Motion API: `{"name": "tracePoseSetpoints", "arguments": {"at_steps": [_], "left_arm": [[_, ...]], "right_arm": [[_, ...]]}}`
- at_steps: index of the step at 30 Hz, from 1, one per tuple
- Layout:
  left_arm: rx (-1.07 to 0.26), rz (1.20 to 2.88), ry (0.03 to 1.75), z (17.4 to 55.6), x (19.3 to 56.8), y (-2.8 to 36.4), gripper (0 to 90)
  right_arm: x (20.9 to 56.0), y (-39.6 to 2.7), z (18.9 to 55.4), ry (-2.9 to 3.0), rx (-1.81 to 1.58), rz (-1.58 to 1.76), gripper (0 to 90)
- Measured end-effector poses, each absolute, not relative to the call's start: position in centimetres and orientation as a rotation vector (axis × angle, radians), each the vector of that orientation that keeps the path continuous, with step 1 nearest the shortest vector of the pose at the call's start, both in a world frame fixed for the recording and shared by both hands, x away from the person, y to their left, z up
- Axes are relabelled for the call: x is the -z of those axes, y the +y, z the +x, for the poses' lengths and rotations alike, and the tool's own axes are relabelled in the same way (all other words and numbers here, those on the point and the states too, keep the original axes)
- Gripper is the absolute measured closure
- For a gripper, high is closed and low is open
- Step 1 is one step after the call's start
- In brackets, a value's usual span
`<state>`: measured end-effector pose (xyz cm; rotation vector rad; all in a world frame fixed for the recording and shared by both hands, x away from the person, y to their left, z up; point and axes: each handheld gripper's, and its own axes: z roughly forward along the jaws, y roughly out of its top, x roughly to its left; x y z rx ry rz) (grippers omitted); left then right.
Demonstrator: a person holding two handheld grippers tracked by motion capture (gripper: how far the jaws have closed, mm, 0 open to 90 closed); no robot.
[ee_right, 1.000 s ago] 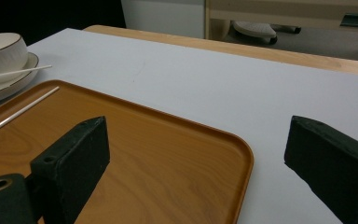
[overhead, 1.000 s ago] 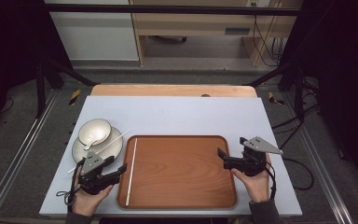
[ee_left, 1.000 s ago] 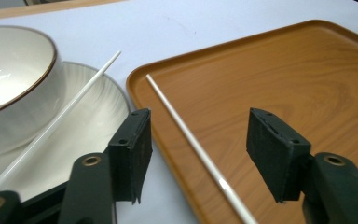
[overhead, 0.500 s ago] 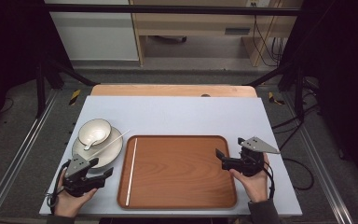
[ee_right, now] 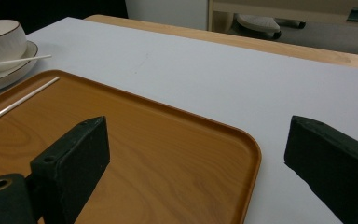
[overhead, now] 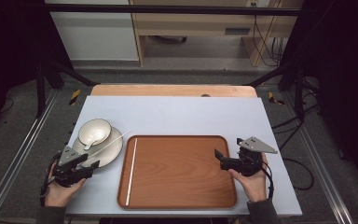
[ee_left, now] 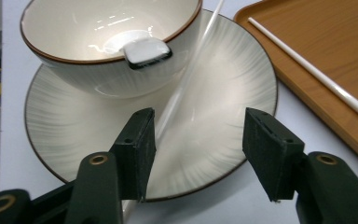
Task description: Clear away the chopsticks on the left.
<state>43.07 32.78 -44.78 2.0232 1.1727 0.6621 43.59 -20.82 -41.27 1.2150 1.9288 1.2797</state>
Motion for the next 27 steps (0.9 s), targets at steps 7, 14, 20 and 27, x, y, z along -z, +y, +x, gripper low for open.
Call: {"name": "tracePoseSetpoints", "arguments": {"at_steps": [7, 14, 20, 27], "left_arm": [[-0.693, 2.068, 1.152, 44.1, 44.6, 33.0, 47.9], [-0.631, 2.104, 1.162, 45.9, 45.4, 33.4, 55.9], [-0.596, 2.114, 1.163, 46.2, 45.7, 33.4, 66.1], [-0.559, 2.113, 1.152, 46.0, 45.5, 33.3, 75.4]], "right_arm": [[41.3, -20.8, 43.6, 1.929, -1.277, 1.216, 6.8], [41.3, -20.7, 43.6, 1.932, -1.274, 1.216, 6.8], [41.4, -20.6, 43.6, 1.937, -1.272, 1.215, 7.0], [41.4, -20.6, 43.6, 1.941, -1.271, 1.21, 7.0]]}}
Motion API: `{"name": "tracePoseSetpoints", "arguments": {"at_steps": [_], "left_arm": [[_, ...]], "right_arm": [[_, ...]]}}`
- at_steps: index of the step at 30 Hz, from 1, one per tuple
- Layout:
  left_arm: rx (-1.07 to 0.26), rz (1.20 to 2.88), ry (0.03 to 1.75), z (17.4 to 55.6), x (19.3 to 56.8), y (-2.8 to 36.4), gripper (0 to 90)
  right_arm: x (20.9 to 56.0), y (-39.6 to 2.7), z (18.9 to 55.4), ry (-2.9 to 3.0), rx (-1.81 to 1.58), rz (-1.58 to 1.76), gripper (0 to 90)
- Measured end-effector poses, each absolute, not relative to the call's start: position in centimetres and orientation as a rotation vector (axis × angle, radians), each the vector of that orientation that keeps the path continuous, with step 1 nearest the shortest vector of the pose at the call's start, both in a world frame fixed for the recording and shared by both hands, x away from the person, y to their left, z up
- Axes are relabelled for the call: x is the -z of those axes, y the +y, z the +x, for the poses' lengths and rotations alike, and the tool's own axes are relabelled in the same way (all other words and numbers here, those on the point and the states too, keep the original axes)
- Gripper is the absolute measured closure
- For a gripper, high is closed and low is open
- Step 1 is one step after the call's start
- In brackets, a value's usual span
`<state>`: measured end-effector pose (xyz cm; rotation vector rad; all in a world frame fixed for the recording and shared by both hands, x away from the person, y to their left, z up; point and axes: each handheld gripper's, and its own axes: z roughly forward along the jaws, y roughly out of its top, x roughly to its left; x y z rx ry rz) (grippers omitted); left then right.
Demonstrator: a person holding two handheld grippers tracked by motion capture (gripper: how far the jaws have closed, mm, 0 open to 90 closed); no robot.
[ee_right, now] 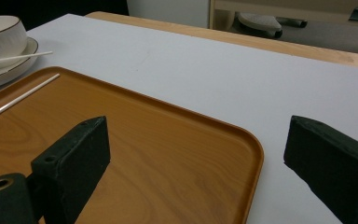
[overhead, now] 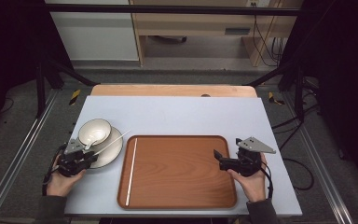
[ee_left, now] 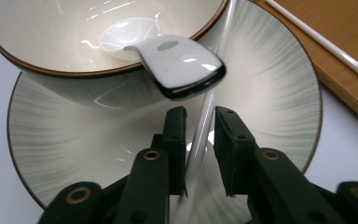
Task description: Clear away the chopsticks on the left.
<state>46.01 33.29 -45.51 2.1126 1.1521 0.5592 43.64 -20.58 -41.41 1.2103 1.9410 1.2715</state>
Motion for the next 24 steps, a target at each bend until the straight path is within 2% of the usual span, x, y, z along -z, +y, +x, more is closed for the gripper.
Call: {"name": "tracePoseSetpoints", "arguments": {"at_steps": [7, 19, 24], "left_arm": [[-0.539, 2.108, 1.139, 45.6, 45.4, 32.8, 83.2], [-0.476, 2.06, 1.174, 45.1, 45.3, 31.8, 84.0], [-0.503, 2.029, 1.171, 44.2, 44.5, 31.2, 84.2]], "right_arm": [[41.4, -20.6, 43.6, 1.94, -1.271, 1.209, 7.1], [41.5, -20.7, 43.6, 1.94, -1.263, 1.218, 6.9], [41.6, -20.9, 43.7, 1.94, -1.263, 1.214, 6.9]]}}
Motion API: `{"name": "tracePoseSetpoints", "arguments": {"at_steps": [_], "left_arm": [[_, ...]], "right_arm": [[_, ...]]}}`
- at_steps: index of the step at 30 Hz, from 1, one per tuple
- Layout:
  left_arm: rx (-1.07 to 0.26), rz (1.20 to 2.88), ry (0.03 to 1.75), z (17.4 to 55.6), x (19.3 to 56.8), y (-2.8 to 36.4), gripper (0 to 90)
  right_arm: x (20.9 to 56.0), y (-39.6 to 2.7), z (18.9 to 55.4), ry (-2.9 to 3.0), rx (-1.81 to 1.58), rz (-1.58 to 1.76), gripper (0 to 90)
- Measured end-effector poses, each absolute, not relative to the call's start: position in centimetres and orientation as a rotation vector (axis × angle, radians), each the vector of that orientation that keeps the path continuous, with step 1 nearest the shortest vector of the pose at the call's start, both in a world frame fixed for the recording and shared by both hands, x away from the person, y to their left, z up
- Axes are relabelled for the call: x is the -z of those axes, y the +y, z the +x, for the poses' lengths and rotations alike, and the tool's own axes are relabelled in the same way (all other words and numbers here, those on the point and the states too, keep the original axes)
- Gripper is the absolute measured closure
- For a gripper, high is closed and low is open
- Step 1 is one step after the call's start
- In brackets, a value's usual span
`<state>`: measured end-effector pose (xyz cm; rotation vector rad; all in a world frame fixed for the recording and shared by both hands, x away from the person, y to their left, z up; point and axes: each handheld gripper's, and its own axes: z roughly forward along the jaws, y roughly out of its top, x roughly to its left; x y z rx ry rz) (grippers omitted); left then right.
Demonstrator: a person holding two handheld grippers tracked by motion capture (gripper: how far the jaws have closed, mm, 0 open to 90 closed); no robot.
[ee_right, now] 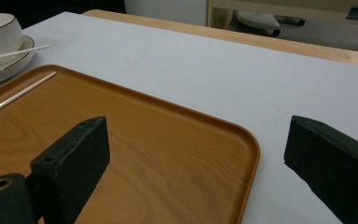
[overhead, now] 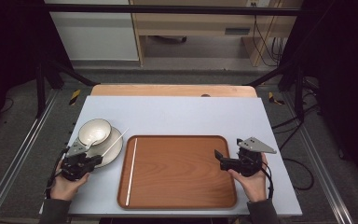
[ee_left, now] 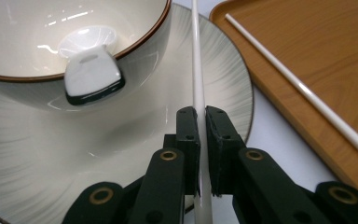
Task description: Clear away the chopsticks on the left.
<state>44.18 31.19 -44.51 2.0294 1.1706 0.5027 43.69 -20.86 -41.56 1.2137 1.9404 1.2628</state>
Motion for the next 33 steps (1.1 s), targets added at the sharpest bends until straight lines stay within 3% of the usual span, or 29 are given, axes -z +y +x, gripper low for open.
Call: {"name": "tracePoseSetpoints", "arguments": {"at_steps": [33], "left_arm": [[-0.692, 1.761, 1.337, 38.7, 42.8, 23.7, 84.2]], "right_arm": [[41.4, -20.8, 43.6, 1.926, -1.259, 1.22, 6.6]]}}
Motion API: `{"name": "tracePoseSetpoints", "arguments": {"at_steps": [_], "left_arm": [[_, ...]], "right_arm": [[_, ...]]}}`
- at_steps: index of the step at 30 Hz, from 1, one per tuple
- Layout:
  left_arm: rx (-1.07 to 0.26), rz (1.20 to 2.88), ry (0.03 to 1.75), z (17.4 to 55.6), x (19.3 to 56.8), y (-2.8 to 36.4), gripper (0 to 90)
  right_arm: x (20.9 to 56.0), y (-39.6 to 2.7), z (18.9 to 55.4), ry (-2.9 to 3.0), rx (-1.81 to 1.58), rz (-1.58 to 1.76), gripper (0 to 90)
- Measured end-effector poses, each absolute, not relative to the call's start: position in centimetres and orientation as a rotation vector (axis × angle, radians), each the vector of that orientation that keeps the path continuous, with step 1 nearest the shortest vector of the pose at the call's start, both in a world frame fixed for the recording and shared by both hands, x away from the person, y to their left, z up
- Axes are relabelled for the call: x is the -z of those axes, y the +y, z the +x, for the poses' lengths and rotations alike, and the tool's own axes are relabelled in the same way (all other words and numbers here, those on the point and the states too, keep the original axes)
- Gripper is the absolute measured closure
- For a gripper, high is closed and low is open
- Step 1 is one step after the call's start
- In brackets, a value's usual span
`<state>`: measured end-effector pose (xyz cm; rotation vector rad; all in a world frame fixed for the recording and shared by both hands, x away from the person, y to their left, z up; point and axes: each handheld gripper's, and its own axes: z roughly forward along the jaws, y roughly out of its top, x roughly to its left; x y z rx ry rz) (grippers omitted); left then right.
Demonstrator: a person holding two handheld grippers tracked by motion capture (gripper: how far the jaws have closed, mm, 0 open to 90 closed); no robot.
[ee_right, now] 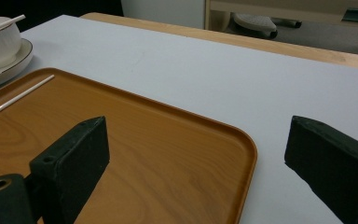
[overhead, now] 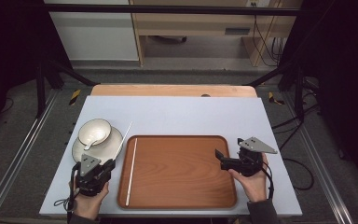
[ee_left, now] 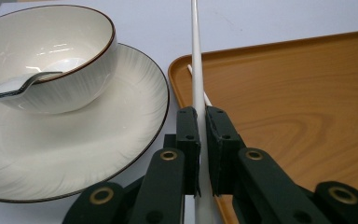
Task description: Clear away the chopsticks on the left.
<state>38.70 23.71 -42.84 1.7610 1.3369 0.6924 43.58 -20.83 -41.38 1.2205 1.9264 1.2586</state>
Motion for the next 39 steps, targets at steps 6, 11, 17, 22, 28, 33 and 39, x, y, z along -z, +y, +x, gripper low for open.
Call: {"name": "tracePoseSetpoints", "arguments": {"at_steps": [6, 11, 17, 22, 28, 33, 39], "left_arm": [[-0.695, 1.753, 1.358, 38.2, 43.1, 22.0, 84.2], [-0.705, 1.723, 1.361, 37.9, 43.0, 20.8, 84.2], [-0.704, 1.672, 1.385, 37.3, 43.2, 19.9, 84.2], [-0.697, 1.653, 1.393, 37.0, 43.8, 18.9, 84.2], [-0.685, 1.632, 1.408, 36.7, 45.0, 17.6, 84.2], [-0.691, 1.617, 1.433, 36.7, 45.9, 17.0, 84.2], [-0.675, 1.605, 1.469, 37.1, 46.9, 16.8, 84.2]], "right_arm": [[41.3, -20.8, 43.5, 1.92, -1.272, 1.219, 6.4], [41.0, -20.7, 43.4, 1.914, -1.287, 1.206, 6.2], [40.9, -20.6, 43.3, 1.918, -1.291, 1.195, 6.3], [40.9, -20.6, 43.3, 1.921, -1.294, 1.199, 6.3], [41.0, -20.4, 43.4, 1.927, -1.294, 1.194, 6.3], [41.2, -20.3, 43.5, 1.938, -1.291, 1.194, 6.4], [41.2, -20.3, 43.5, 1.938, -1.289, 1.194, 6.5]]}}
